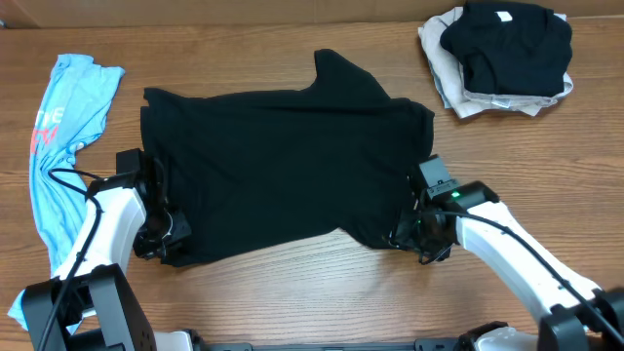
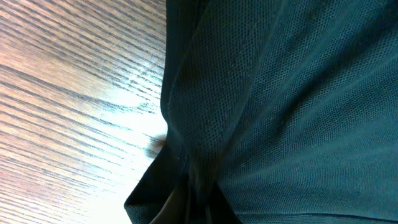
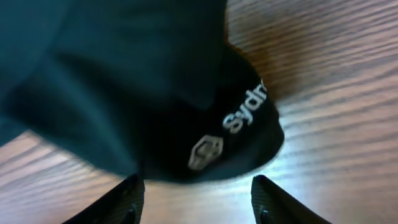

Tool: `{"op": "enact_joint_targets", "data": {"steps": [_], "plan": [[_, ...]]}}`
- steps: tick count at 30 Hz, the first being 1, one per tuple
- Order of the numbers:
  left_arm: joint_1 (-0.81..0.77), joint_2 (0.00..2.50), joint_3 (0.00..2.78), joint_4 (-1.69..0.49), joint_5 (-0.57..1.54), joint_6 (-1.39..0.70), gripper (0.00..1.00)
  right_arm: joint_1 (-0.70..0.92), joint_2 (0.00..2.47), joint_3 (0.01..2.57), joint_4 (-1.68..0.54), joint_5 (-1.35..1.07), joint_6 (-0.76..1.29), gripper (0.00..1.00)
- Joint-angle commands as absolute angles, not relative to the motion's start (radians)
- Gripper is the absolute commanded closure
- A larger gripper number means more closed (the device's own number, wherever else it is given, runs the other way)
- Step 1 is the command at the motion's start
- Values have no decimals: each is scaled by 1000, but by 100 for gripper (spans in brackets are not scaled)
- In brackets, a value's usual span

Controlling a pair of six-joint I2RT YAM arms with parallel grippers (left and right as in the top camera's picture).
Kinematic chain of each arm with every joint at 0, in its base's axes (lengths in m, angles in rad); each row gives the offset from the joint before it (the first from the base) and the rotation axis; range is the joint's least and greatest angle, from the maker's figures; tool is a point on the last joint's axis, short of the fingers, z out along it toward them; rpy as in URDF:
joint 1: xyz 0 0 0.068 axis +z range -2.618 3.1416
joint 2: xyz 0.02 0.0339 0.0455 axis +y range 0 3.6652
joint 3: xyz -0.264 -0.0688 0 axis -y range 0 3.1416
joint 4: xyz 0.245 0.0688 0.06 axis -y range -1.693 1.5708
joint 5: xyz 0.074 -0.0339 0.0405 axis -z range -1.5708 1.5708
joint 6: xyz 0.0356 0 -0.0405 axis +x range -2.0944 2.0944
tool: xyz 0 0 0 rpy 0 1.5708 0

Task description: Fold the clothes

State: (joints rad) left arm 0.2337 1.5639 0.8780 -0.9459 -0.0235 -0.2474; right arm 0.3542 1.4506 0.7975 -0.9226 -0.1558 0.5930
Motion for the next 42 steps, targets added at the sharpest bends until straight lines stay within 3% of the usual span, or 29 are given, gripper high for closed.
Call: {"op": "enact_joint_targets", "data": {"steps": [1,8,10,11,14,27,33,42], "plan": [[237,1570,899,-945,-45,-240,96,359,1496,761,-887,-125,667,41],[237,1570,899,-942,-55,-240,96,358,1565,751,-802,-49,738,41],[237,1570,899,-941,-55,-240,96,358,1566,751,-790,-48,736,47],[237,1570,899,-942,-55,-240,96,358,1566,753,-792,-45,732,55],[237,1570,899,-958,-52,-243,96,335,1565,783,-833,-46,730,96],[237,1542,1038,-1133,-59,-243,96,61,1492,1110,-1211,-50,514,96],[236,1518,1041,-1192,-38,-252,96,37,1485,1111,-1281,-51,488,96],[236,1492,1041,-1294,158,-285,96,37,1376,1115,-1353,-125,423,96]]}}
